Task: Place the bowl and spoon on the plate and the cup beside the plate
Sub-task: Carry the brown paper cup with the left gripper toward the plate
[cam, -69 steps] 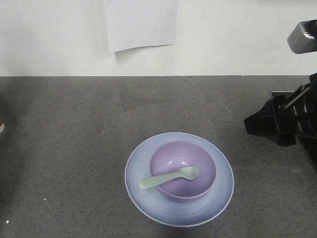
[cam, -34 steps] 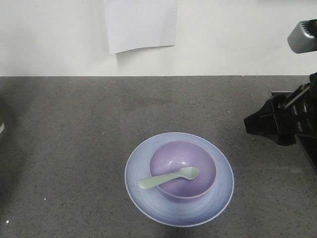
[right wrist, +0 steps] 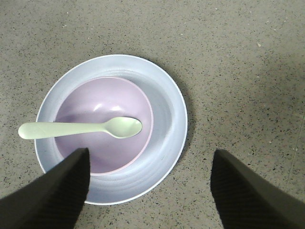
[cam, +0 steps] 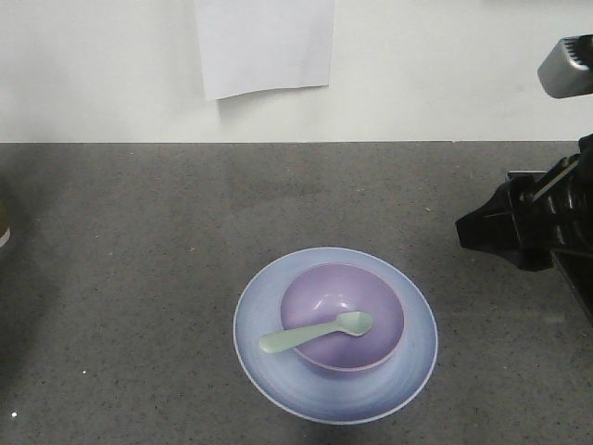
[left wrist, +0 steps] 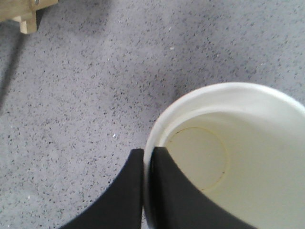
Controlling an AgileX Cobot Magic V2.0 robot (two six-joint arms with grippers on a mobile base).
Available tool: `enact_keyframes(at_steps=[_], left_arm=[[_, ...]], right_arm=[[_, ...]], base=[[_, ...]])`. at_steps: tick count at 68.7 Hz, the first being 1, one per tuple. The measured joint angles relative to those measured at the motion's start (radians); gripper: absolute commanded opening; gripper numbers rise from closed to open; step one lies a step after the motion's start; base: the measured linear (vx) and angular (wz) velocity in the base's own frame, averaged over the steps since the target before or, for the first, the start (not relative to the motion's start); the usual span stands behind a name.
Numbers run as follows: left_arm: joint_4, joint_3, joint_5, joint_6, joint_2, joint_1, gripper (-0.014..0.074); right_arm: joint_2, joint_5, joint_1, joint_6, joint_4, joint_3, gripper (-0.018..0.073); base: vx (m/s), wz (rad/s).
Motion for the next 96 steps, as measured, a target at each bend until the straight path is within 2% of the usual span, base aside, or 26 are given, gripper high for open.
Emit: enact_keyframes(at_steps=[11,24,34,48,55,64,80,96], left_arm=[[-0.012,0.0,0.0,-0.004,-0.003,0.0,-0.0008],[-0.075,0.0,0.03,0.015,-0.041,0.0,-0.0008],[-0.179,0.0,0.073,0.075,-0.102,0.0,-0.0008],[-0.367,0.007,0.125,0.185,-0.186,0.0,-0.0008],[-0.43,0.044,0.137,0.223,-0.235,-0.014,-0.0008],[-0.482,0.141,0.138,0.251,-0.308,-0.065,-0.0008],[-0.521,0.313,0.081,0.255,-0.415,-0.211,-0.0008],[-0.541,0.365,0.07,0.256,-0.431,-0.362,-0.0008]], right_arm=[[0.0,0.0,0.0,0.0,0.0,0.0,0.0517],[0.0,0.0,0.0,0.0,0.0,0.0,0.0517],[0.0,0.0,0.0,0.0,0.0,0.0,0.0517],[0.0,0.0,0.0,0.0,0.0,0.0,0.0517],[0.0,0.0,0.0,0.0,0.0,0.0,0.0517],[0.0,-0.002,0.0,0.0,0.0,0.0,0.0517],[0.0,-0.003,0.0,0.0,0.0,0.0,0.0517],[0.0,-0.003,0.0,0.0,0.0,0.0,0.0517]], base=[[0.0,0.0],[0.0,0.0],[0.0,0.0],[0.0,0.0],[0.0,0.0],[0.0,0.0],[0.0,0.0],[0.0,0.0]])
